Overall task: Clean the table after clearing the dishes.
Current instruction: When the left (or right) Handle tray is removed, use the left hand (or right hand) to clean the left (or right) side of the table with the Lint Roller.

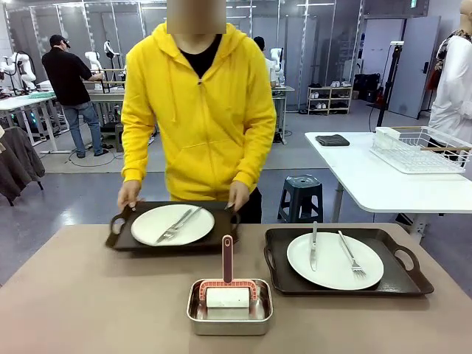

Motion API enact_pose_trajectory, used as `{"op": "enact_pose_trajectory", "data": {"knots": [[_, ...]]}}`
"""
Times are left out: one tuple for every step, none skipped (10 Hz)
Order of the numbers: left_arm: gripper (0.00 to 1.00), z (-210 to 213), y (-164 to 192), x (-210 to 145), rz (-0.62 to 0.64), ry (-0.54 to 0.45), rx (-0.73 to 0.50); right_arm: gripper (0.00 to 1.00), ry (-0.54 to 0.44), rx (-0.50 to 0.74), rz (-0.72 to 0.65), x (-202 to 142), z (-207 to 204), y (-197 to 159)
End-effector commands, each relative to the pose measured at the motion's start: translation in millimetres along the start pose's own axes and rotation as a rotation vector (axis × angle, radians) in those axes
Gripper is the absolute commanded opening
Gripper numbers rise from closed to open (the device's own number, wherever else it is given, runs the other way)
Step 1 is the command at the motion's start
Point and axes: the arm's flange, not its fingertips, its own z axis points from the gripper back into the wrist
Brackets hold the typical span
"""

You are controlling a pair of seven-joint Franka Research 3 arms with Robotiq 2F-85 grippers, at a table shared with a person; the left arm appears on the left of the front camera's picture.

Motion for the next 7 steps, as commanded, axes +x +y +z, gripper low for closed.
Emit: {"op": "enact_pose_trajectory", "data": {"knots": [[1.0,2.0,-1.9,-2.2,-0.006,-0.004,-0.005,1.0,-0.004,0.002,0.003,-0.6,2.1,1.6],[1.0,2.0,-1.9,-2.2,-0.006,-0.004,-0.005,1.0,-0.004,0.002,0.003,-0.6,2.1,1.6],[1.0,2.0,-1.9,-2.2,-0.006,-0.004,-0.005,1.0,-0.004,0.002,0.003,-0.6,2.1,1.6],[1.0,2.0,-1.9,-2.2,-0.006,-0.004,-0.005,1.0,-0.004,0.002,0.003,-0.6,2.1,1.6],[1.0,2.0,-1.9,-2.2,-0.006,-0.004,-0.005,1.0,-0.004,0.002,0.003,-0.6,2.1,1.6],[1.0,2.0,-1.9,-2.2,-0.006,-0.004,-0.005,1.0,-0.004,0.002,0.003,-0.6,2.1,1.6],[1.0,2.0,-1.9,-2.2,-0.006,-0.004,-0.005,1.0,-0.004,0.002,0.003,-0.6,2.1,1.6]]}}
